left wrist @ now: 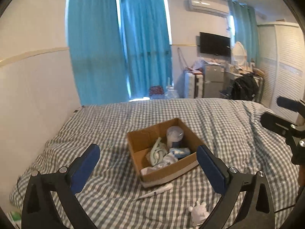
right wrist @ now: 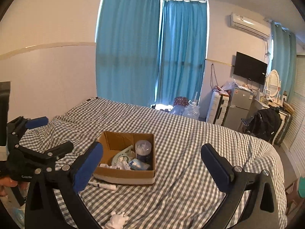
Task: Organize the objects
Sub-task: 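Grasp the white figurine with the right tool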
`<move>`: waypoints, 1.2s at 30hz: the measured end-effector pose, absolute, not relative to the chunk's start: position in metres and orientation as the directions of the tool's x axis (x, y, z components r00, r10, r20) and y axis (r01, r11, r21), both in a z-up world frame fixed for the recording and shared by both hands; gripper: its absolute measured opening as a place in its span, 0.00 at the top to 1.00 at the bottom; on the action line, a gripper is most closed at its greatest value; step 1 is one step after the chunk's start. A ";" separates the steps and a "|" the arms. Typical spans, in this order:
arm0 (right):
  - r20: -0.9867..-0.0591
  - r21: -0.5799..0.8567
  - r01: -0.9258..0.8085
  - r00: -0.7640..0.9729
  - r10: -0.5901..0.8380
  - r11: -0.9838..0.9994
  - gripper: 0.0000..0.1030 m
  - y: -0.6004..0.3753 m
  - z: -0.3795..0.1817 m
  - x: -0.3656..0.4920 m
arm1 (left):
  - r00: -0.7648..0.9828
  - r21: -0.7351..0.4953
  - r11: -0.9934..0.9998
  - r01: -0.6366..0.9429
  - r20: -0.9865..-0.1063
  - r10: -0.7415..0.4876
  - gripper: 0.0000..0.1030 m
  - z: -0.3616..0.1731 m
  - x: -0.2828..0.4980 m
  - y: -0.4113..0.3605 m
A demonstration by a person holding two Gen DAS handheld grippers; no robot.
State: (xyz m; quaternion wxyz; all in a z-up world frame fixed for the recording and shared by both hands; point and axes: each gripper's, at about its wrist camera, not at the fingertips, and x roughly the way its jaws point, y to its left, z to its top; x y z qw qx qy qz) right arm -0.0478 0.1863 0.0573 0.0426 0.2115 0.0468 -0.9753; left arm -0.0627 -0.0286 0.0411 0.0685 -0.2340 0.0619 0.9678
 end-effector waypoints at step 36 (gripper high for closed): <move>-0.831 0.008 0.216 -0.541 -0.126 -0.976 0.28 0.121 -0.219 -0.066 | -0.707 0.031 -0.998 -0.063 -0.707 0.023 0.00 -0.154 -0.085 -0.047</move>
